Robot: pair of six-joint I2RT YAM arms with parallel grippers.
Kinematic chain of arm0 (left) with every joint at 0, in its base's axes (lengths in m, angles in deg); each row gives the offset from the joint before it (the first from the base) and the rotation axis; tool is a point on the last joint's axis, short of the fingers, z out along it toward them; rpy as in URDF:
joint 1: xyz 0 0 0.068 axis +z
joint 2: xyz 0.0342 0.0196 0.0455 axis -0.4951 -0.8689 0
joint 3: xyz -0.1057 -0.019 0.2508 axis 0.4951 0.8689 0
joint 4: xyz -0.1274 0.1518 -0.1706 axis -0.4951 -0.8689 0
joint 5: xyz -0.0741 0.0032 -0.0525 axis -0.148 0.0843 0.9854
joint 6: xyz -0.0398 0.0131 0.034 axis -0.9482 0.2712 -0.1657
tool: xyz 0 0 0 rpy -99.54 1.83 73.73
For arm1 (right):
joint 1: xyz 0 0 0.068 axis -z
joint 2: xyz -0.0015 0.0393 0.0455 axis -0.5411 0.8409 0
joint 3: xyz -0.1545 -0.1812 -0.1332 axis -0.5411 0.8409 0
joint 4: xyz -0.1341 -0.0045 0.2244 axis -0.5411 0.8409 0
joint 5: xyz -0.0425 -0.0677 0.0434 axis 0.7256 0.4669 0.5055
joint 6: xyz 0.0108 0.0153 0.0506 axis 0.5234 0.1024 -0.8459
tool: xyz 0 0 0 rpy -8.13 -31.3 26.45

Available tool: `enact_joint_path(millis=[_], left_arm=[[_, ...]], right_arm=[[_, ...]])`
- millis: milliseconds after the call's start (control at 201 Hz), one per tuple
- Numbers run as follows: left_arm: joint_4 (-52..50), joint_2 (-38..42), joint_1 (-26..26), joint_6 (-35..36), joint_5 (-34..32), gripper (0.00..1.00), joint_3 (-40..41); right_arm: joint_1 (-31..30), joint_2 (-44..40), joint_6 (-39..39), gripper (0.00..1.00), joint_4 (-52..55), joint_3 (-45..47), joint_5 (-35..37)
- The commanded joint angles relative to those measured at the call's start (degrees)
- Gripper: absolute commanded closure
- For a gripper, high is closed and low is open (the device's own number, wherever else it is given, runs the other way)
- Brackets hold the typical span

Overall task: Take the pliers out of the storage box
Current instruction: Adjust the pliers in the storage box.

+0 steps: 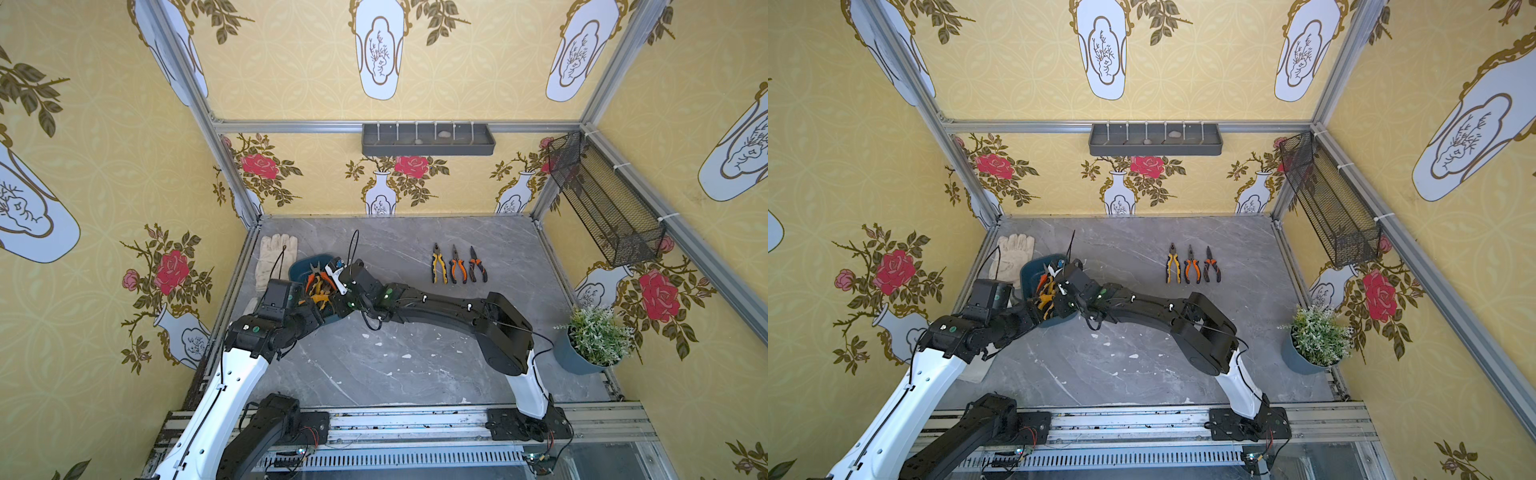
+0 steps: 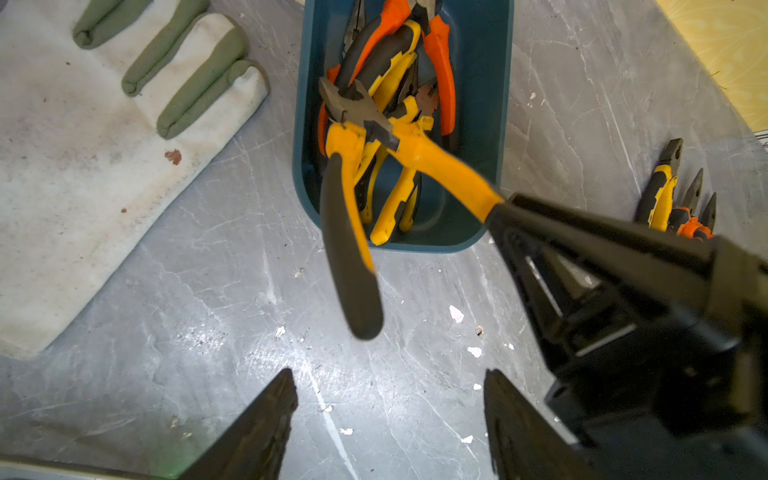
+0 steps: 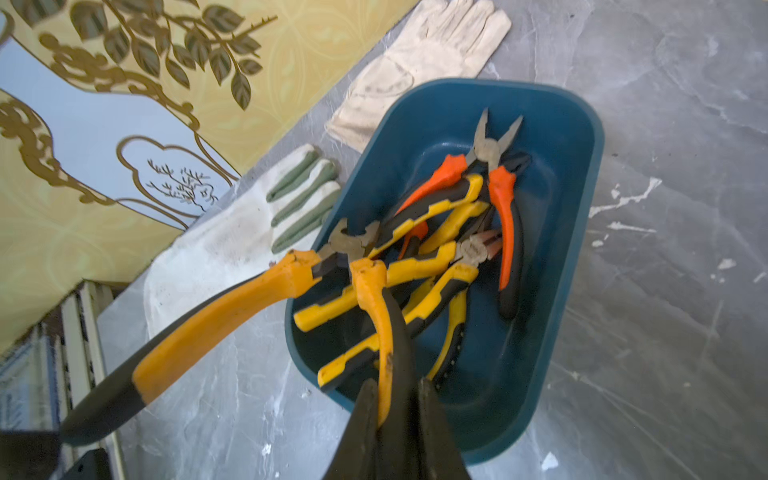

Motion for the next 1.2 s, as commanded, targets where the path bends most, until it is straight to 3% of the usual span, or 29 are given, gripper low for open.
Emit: enact_joint_path(millis=[0, 184, 349, 622, 802, 941, 1200], left_arm=[[1.0, 0.1, 0.1, 0.3, 0.4, 0.27, 0.3], [0.8, 0.3, 0.1, 0.1, 0.7, 0.27, 0.8], [5.3, 0.9, 0.1, -2.5, 2.5, 0.29, 7.1], [9.3, -0.7, 0.1, -7.6, 2.2, 0.33, 11.3], [8.0, -5.0, 0.2, -7.9, -2.4, 0.31, 4.6], [3.4, -17.2, 1.0, -0.4, -5.4, 0.35, -6.4], [-4.3, -37.0, 1.0, 11.0, -20.3, 0.48, -20.2]], right_arm=[[-0.3, -0.7, 0.0, 0.88, 1.0, 1.7, 2.6], [-0.3, -1.9, -1.1, 0.75, 1.4, 3.5, 3.9], [-0.3, -4.1, -0.9, 0.53, 1.2, 5.0, 3.7], [0.9, -11.6, -2.6, 0.53, 1.3, 10.0, 4.5], [1.9, -16.1, -4.2, 0.53, 0.9, 14.3, 5.0], [2.6, -18.7, -5.3, 0.54, -0.5, 18.3, 4.8], [5.2, -23.2, -7.8, 0.54, -3.3, 26.1, 2.9]])
